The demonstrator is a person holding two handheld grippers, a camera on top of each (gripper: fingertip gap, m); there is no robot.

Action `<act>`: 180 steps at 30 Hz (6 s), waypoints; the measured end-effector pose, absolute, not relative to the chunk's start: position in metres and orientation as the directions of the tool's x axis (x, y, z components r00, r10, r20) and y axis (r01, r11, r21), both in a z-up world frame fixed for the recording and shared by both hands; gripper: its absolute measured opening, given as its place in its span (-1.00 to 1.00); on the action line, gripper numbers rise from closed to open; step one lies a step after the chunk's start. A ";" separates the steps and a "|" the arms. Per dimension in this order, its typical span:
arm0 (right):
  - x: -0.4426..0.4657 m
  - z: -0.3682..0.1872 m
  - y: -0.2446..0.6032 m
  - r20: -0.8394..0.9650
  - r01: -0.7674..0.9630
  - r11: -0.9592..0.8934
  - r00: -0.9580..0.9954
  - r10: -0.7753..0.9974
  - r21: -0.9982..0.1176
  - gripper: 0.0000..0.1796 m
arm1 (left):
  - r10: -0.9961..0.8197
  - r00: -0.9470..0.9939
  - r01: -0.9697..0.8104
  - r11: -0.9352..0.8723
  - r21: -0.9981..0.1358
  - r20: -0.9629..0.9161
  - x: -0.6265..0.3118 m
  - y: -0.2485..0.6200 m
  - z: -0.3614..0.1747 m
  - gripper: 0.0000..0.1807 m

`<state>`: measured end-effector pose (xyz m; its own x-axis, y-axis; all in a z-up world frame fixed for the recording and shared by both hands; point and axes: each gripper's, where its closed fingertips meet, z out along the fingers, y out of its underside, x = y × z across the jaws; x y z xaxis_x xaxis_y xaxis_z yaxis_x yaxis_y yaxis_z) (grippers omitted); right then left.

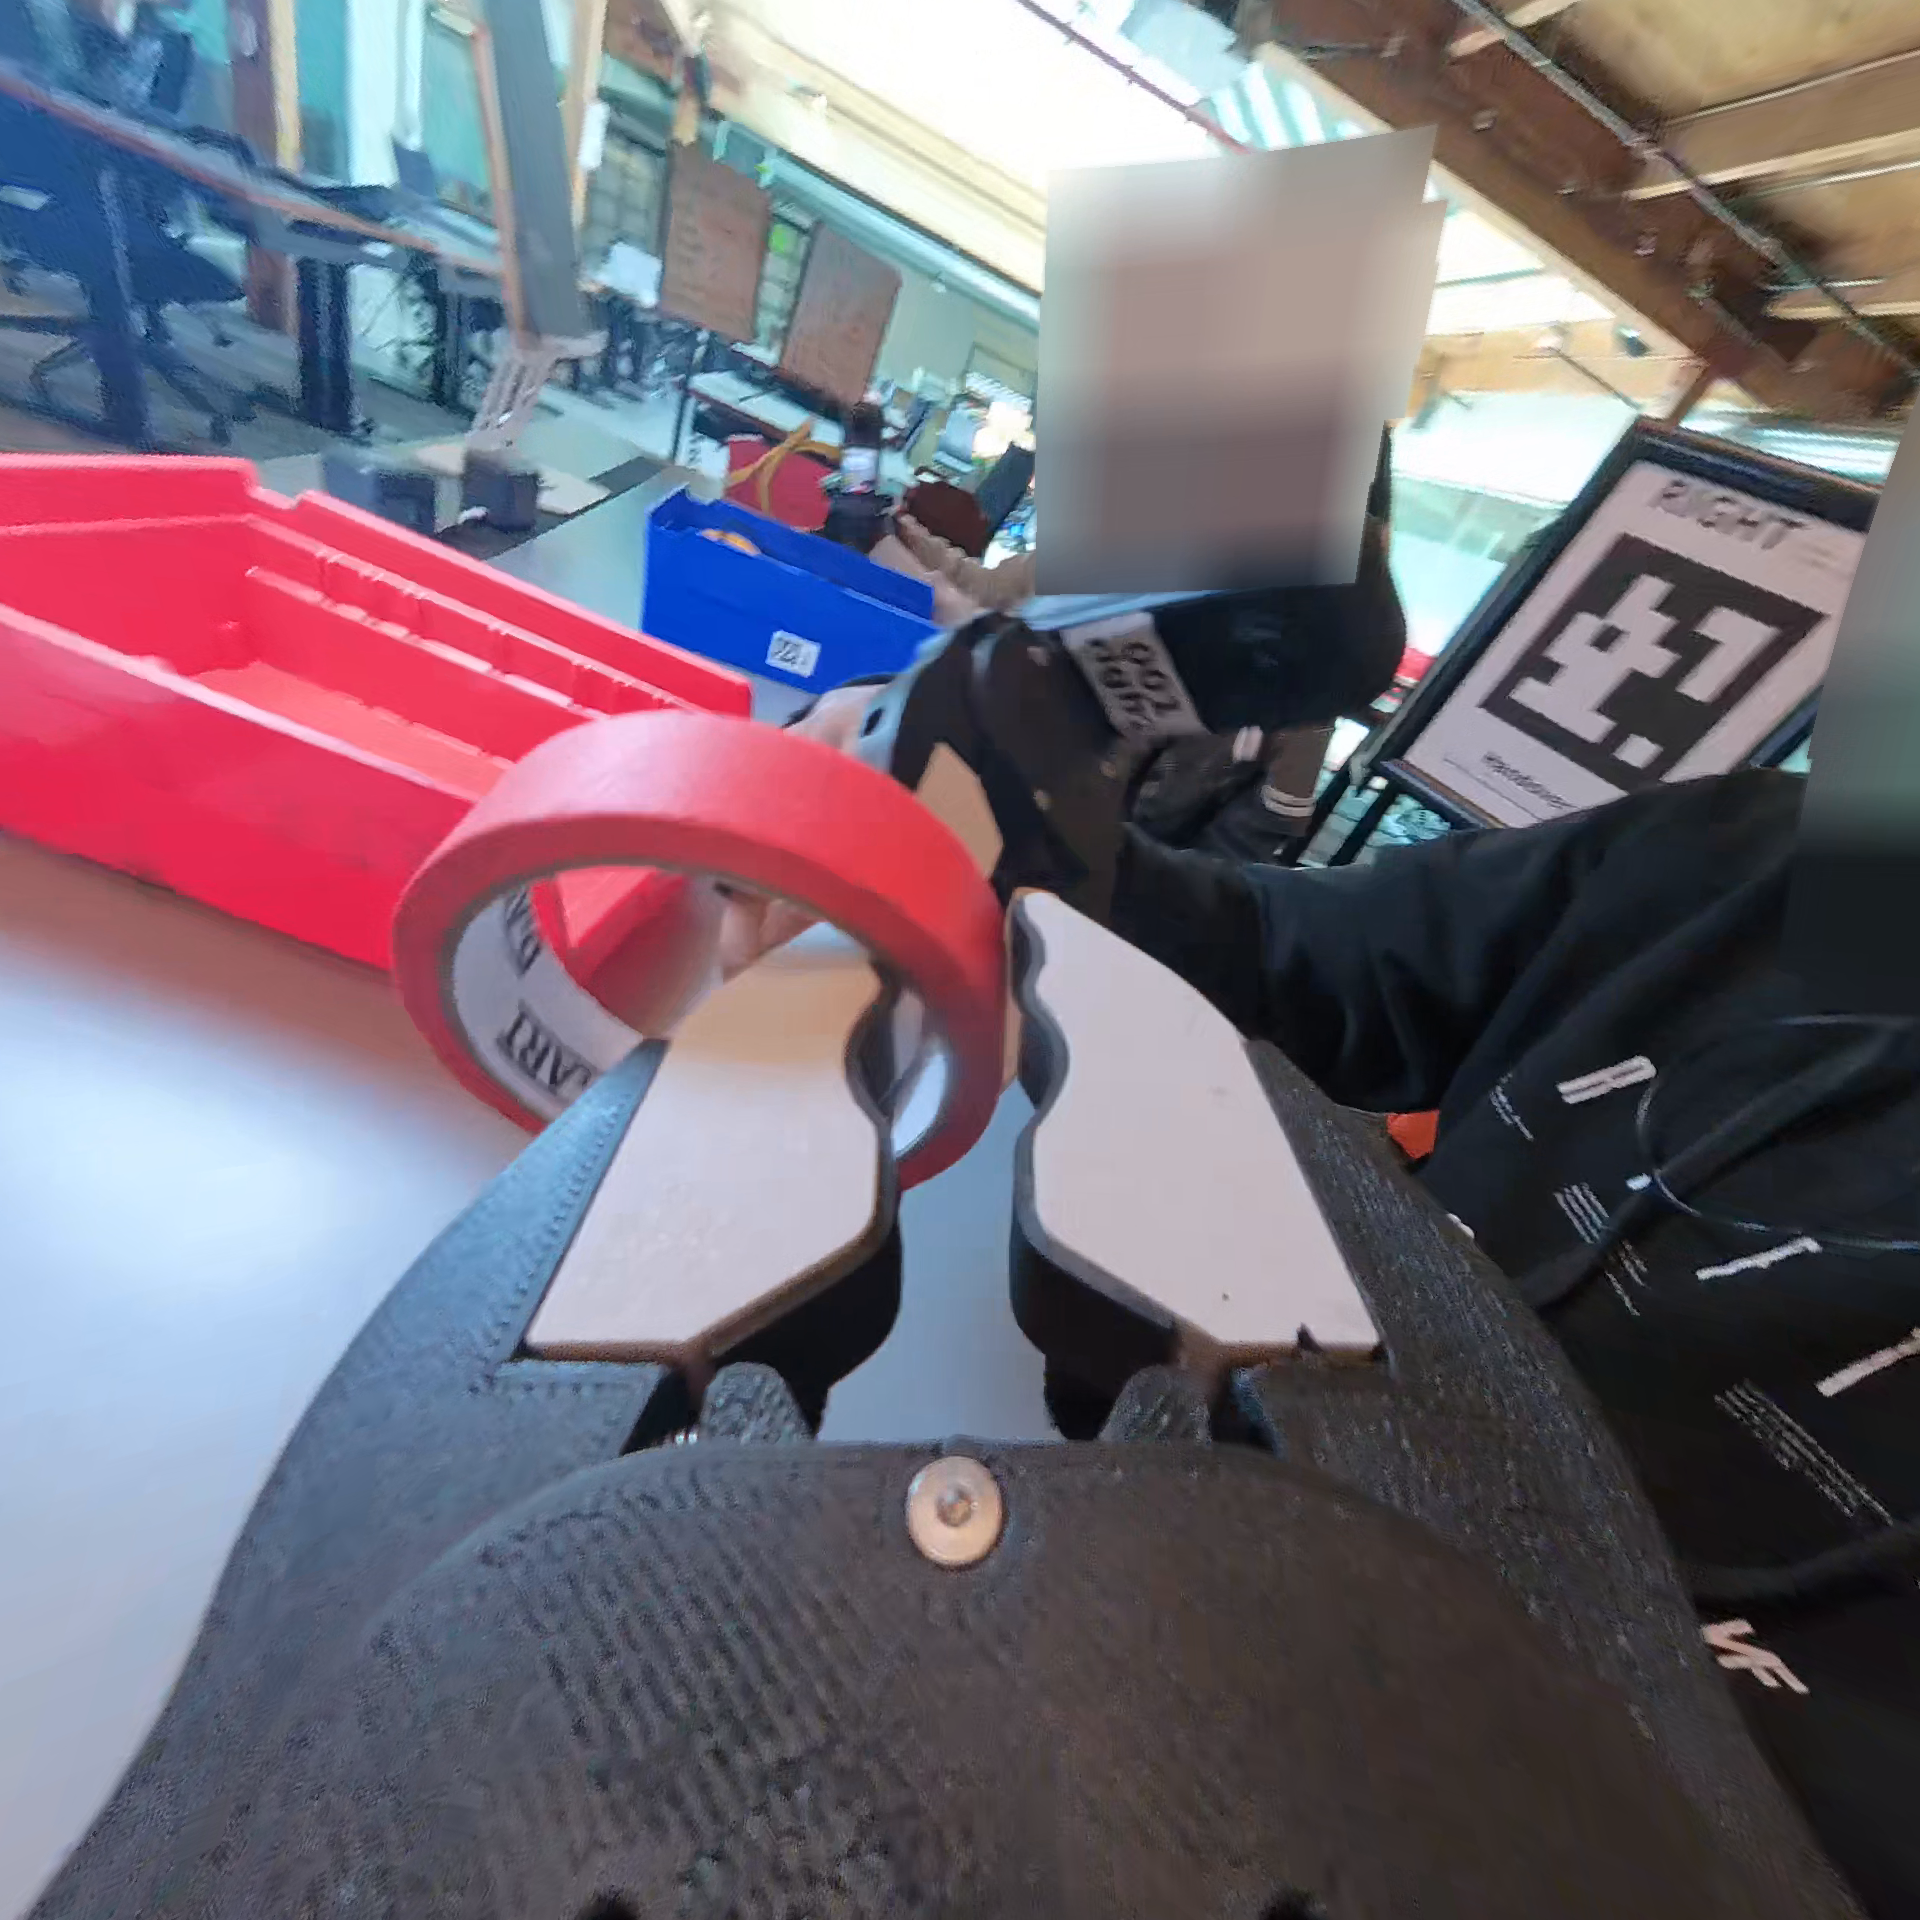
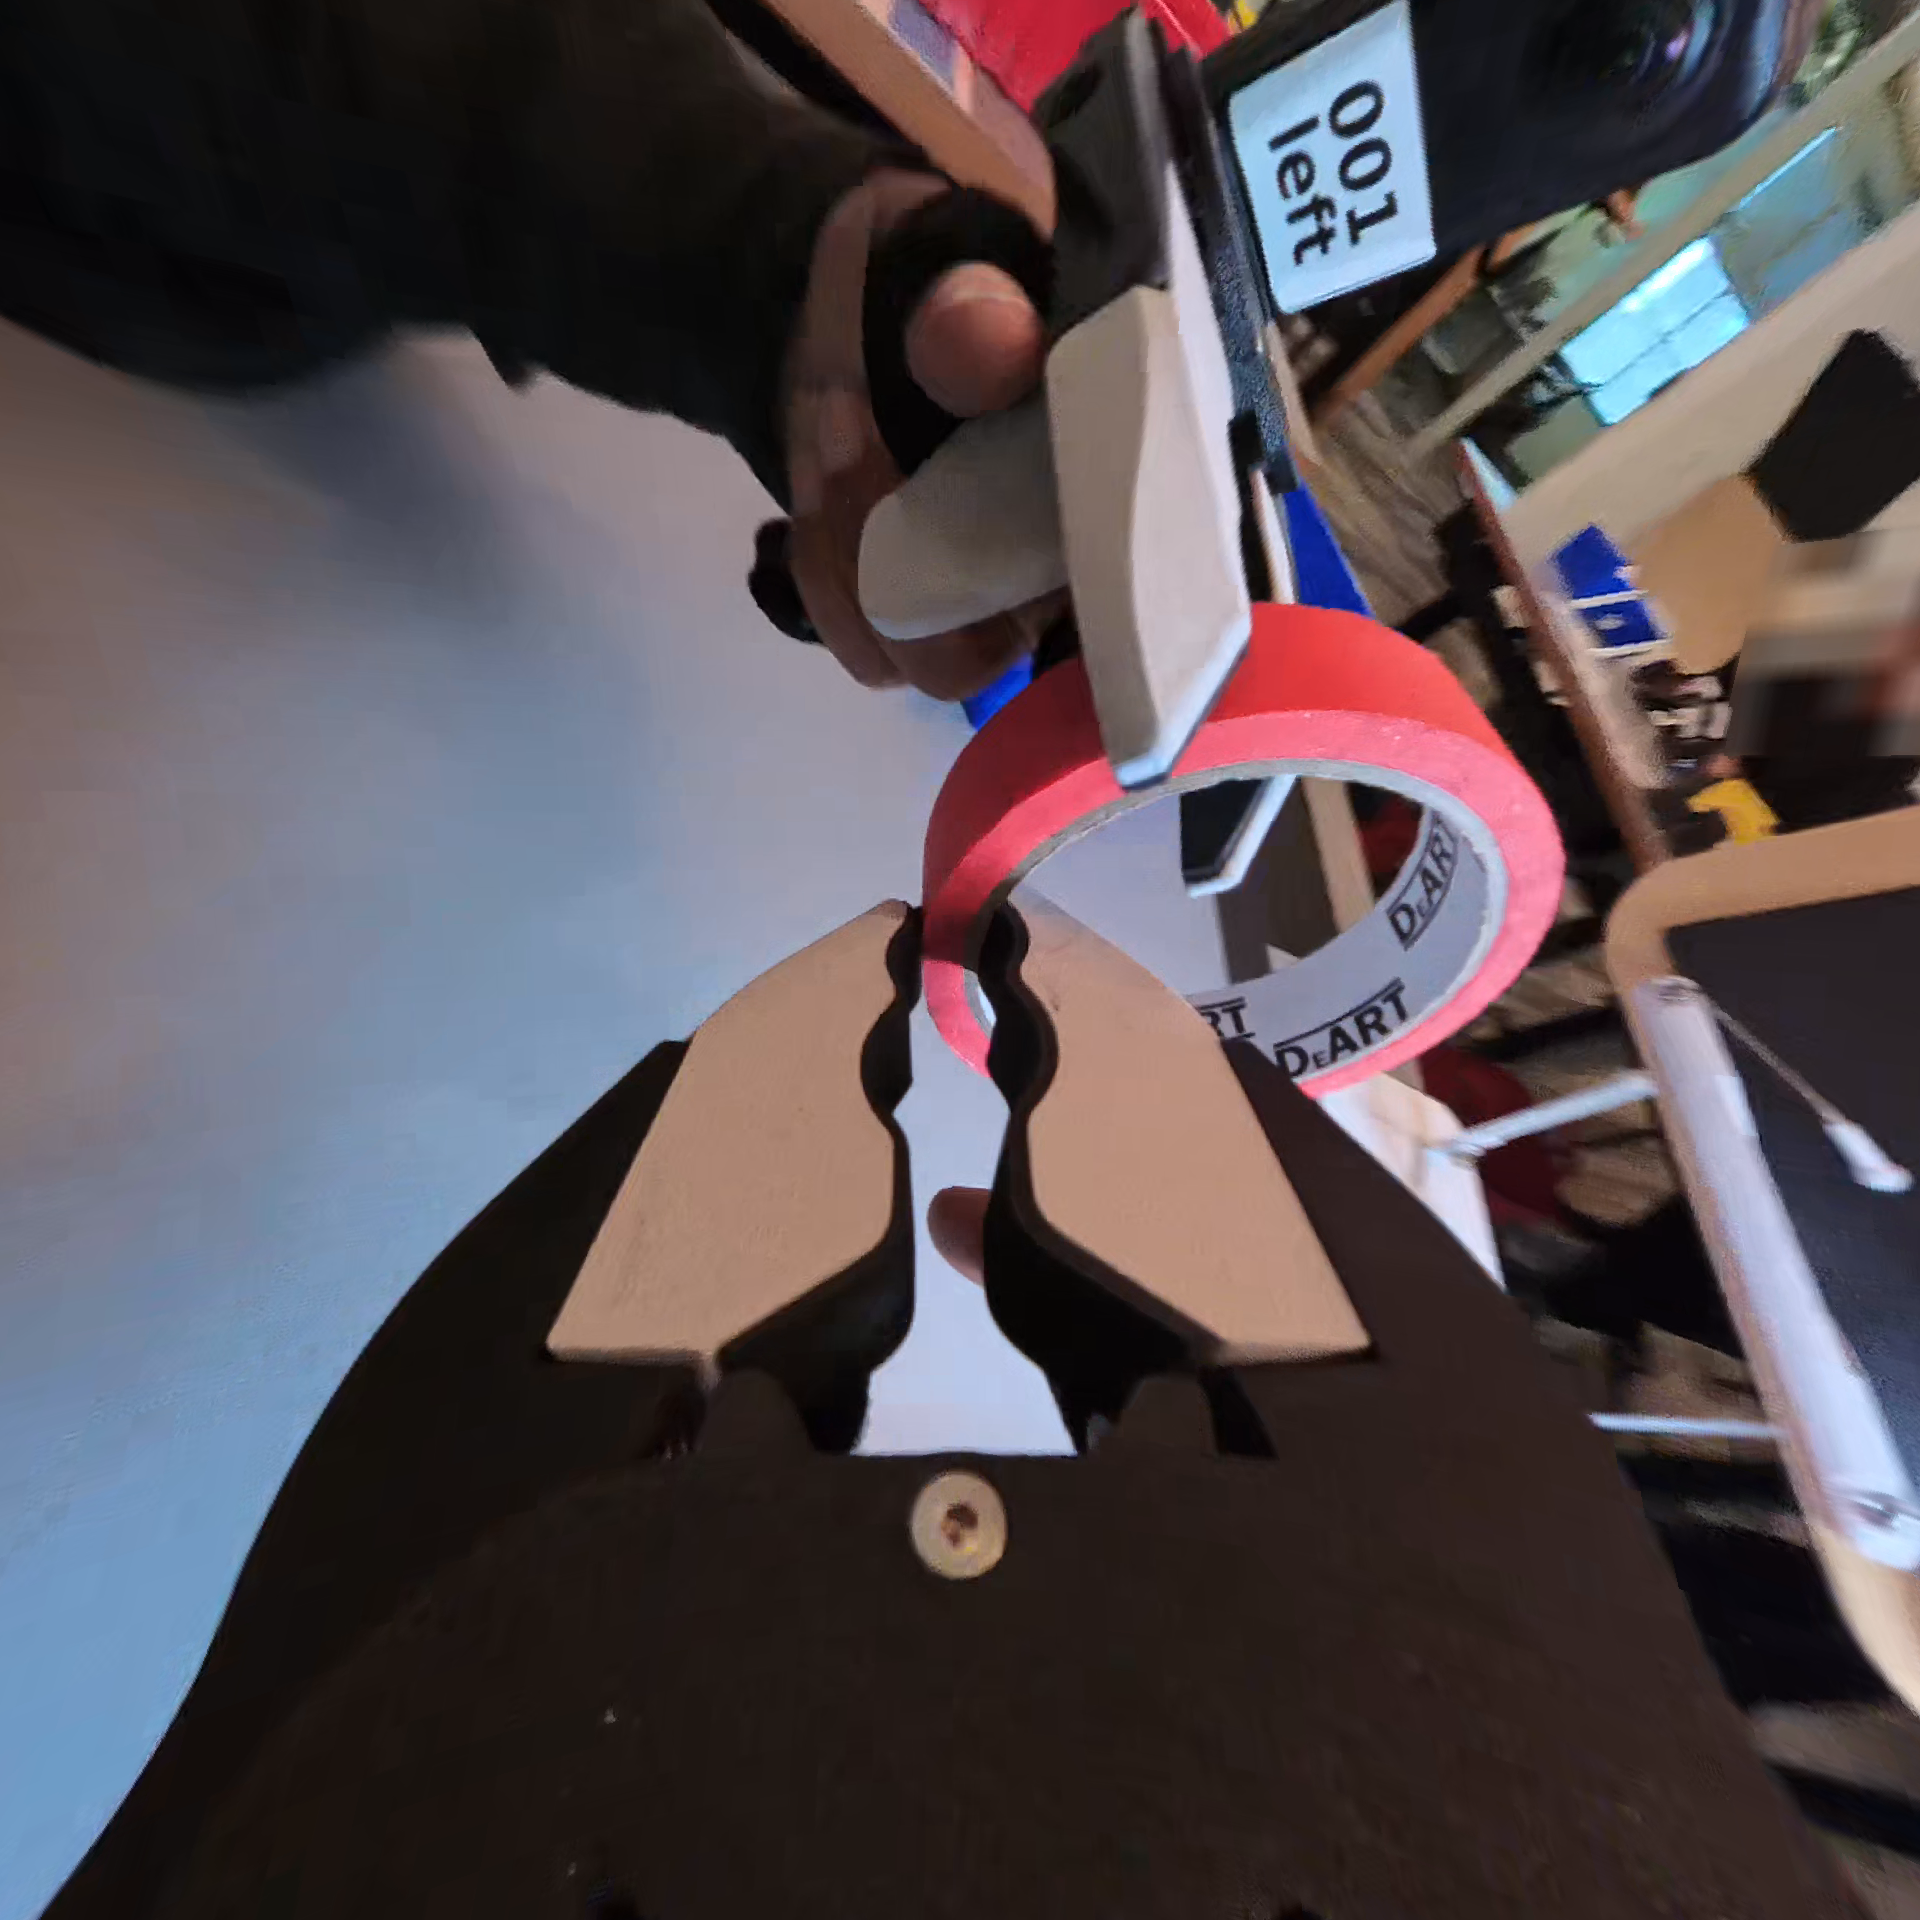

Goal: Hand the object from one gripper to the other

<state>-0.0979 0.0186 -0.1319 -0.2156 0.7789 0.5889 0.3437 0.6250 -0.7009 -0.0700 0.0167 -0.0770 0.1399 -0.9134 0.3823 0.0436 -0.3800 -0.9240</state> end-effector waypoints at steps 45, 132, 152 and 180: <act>-0.102 -0.123 0.024 0.706 0.362 0.704 -0.153 0.692 -0.612 -0.89 | -0.945 0.105 0.054 -0.306 -0.951 0.310 -0.073 0.010 -0.072 -0.84; -0.087 -0.018 -0.086 -0.371 0.046 -0.577 -0.808 0.459 -0.815 -0.41 | -0.967 0.144 0.379 0.252 -0.890 -0.212 -0.105 -0.036 0.008 -0.89; -0.088 -0.030 0.017 0.141 0.050 0.141 0.004 0.990 -0.989 -0.68 | -0.762 0.637 0.184 -0.001 -0.983 0.120 -0.169 0.074 -0.030 -0.81; -0.113 -0.086 0.049 0.867 0.442 0.748 0.202 0.456 -0.496 -0.52 | -0.714 0.666 0.090 -0.211 -0.973 0.216 -0.138 0.094 -0.086 -0.68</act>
